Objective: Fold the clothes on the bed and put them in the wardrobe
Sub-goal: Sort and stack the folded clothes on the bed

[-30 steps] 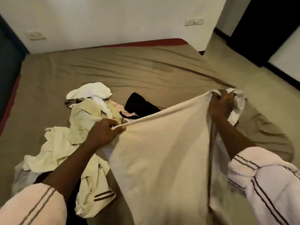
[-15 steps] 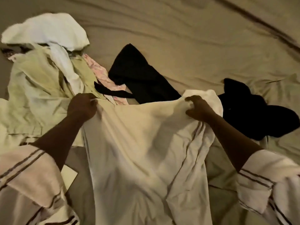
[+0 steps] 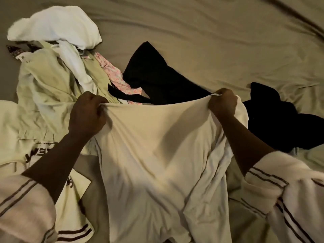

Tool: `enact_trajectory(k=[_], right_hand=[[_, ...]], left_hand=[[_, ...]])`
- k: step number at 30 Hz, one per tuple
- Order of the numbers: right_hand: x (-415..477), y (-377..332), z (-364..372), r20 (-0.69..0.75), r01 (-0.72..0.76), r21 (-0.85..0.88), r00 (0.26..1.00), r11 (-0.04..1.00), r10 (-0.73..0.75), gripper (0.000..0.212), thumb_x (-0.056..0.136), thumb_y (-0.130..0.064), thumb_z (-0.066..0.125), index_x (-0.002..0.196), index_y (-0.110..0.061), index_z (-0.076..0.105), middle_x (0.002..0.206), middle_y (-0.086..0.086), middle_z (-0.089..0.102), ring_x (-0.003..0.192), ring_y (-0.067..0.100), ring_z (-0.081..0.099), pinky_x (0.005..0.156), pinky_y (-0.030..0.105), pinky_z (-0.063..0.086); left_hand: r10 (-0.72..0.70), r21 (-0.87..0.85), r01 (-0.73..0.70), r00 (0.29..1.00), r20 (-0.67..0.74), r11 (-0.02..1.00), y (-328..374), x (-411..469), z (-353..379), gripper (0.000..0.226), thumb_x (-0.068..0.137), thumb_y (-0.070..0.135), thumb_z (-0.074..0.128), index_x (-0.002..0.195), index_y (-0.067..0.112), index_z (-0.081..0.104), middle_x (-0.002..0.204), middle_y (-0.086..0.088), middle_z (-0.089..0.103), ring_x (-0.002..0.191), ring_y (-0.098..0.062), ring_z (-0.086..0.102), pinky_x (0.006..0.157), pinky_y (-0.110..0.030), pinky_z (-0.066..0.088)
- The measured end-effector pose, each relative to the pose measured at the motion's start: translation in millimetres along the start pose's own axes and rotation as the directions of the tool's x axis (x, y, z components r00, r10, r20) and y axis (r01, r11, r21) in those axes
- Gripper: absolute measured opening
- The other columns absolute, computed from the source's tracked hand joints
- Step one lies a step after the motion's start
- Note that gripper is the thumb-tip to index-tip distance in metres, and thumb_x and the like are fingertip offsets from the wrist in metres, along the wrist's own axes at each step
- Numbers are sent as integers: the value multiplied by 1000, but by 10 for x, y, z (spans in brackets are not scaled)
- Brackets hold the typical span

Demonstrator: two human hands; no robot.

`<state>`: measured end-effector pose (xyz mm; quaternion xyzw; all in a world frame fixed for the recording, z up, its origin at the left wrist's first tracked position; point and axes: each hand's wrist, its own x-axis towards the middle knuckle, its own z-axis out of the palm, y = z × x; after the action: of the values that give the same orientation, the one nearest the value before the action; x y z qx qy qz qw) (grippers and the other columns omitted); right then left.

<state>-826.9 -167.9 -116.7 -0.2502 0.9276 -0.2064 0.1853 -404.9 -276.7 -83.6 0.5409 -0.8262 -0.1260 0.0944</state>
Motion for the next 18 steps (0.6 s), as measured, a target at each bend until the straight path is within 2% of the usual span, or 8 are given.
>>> enact_trajectory(k=[2,5,8,11,13,15,16,18], right_hand=[[-205,114,-114,-78,-127,306,985,944,157,23,68,-17,63,86,-21,78,83,3,77,89,27,72,84,34,57],[-619,389,-250,-97,-201,696,925,690,368,16,70,-15,66,78,-25,76,73,0,74,71,19,73,75,38,64],[-1068,657,-336,15,-250,887,857,389,515,11,89,-5,66,97,-6,73,80,8,69,75,24,69,72,36,63],[-1431,894,-381,107,-323,908,793,265,600,8,91,-8,70,99,-7,70,91,7,69,77,19,68,73,34,60],[-1535,1088,-298,123,-358,899,757,251,641,16,90,-1,69,105,-7,70,99,10,69,76,19,66,73,36,59],[-1625,1204,-215,125,-433,845,731,315,671,29,86,0,65,114,-6,68,104,15,69,71,22,64,70,38,56],[-1671,1224,-174,95,-480,779,727,404,680,37,82,-7,65,118,-5,67,109,18,69,75,26,65,74,42,57],[-1817,1178,-69,-34,-553,463,770,693,637,54,77,-17,66,130,-7,62,129,22,62,105,36,64,93,48,53]], left_hand=[[93,48,-88,990,-108,995,71,-259,-120,30,81,12,58,109,7,68,98,-20,54,93,-43,55,74,-50,44],[237,157,-214,960,-145,964,179,-776,-209,27,70,18,64,96,12,68,91,-13,55,84,-38,53,69,-45,34],[347,163,-334,937,-51,928,188,-1284,-124,19,65,13,67,83,18,65,83,-6,56,78,-34,55,68,-44,32],[375,121,-376,926,32,919,126,-1672,41,17,68,9,62,82,18,65,81,-5,56,76,-34,58,68,-44,33],[352,101,-362,930,108,927,85,-1847,149,18,69,11,57,84,17,65,83,-6,56,78,-35,60,69,-44,36],[267,101,-301,928,258,948,67,-1965,250,23,64,19,56,85,19,67,88,-5,59,83,-36,63,72,-44,39],[188,106,-235,924,333,966,74,-2001,294,24,62,25,58,84,21,68,91,-4,61,87,-35,64,75,-45,41],[-41,87,10,931,362,996,95,-2038,322,21,64,34,62,81,23,69,95,-3,63,93,-34,63,79,-47,45]])
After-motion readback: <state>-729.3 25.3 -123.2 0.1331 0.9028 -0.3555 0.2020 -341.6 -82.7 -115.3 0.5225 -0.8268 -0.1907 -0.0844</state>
